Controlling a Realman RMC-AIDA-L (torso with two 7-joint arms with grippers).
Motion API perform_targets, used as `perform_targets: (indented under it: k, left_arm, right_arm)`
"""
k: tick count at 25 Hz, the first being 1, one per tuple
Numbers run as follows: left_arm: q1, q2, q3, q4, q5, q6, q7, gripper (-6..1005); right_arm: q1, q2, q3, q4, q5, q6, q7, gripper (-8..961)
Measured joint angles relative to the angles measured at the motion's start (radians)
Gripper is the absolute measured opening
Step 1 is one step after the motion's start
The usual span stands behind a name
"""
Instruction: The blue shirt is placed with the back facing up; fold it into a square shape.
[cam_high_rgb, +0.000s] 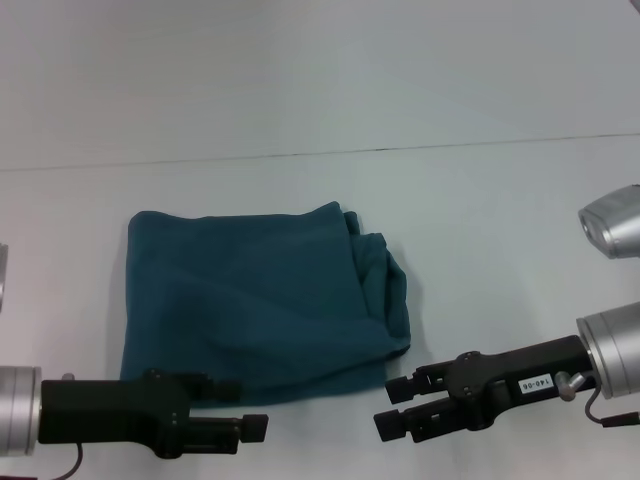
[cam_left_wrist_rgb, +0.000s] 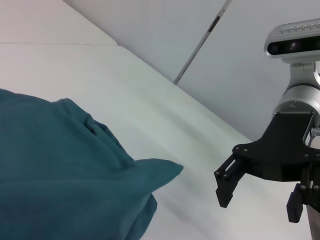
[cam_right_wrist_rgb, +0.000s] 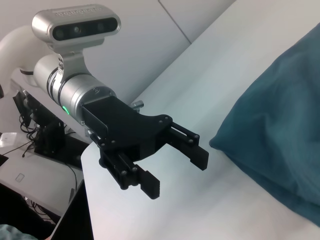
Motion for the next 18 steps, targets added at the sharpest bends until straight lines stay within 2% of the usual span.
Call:
perform_targets:
  k: [18]
  left_arm:
    - [-0.001,0.000,-0.001,0.000,0.005,-0.009,-0.003,763]
  right_arm:
    - [0.002,-0.003,0.002,0.000,0.006,0.000,0.006,831]
